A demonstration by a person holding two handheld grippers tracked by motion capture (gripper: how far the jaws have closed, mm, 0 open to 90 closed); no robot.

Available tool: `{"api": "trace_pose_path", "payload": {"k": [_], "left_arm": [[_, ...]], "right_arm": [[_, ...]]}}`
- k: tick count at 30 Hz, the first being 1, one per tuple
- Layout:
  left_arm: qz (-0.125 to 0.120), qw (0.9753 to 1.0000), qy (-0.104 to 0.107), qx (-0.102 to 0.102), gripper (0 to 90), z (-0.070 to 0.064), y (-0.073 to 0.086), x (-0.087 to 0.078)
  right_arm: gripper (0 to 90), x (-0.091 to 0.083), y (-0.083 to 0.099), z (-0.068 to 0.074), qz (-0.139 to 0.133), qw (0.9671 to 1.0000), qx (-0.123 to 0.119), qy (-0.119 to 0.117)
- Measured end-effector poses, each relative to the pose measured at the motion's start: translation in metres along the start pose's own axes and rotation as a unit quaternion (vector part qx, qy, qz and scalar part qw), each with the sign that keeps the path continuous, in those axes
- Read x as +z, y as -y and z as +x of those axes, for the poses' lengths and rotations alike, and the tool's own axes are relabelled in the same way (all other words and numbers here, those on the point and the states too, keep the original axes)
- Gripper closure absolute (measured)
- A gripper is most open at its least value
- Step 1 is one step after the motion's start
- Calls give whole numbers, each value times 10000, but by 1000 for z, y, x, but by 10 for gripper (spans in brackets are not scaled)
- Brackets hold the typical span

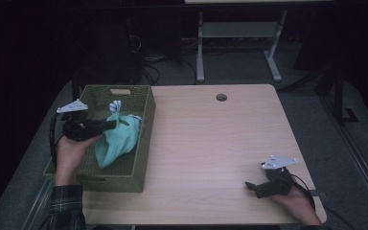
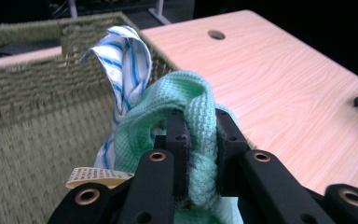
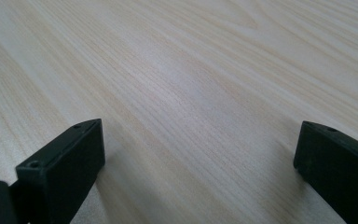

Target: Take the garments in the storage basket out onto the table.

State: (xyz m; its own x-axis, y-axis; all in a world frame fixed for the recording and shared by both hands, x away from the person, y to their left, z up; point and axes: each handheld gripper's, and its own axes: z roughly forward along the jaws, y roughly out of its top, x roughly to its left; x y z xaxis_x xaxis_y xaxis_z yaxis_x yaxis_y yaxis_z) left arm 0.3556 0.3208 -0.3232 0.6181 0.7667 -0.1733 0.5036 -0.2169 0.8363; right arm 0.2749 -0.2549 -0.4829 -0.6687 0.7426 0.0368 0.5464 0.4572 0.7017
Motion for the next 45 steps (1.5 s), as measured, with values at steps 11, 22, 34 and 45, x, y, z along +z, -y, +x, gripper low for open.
{"api": "trace_pose_path", "payload": {"k": [11,22,34,45], "left_arm": [[-136,9998,25,165,788,-10,-24,-11],[-419,9987,134,254,791,-19,-46,-21],[-652,9966,377,332,791,-29,-63,-26],[-835,9940,586,398,792,-45,-77,-26]], "right_arm": [[14,0,0,0,0,10000,2,1],[14,0,0,0,-2,10000,4,1],[14,0,0,0,-1,10000,6,1],[14,0,0,0,-1,10000,6,0]]}}
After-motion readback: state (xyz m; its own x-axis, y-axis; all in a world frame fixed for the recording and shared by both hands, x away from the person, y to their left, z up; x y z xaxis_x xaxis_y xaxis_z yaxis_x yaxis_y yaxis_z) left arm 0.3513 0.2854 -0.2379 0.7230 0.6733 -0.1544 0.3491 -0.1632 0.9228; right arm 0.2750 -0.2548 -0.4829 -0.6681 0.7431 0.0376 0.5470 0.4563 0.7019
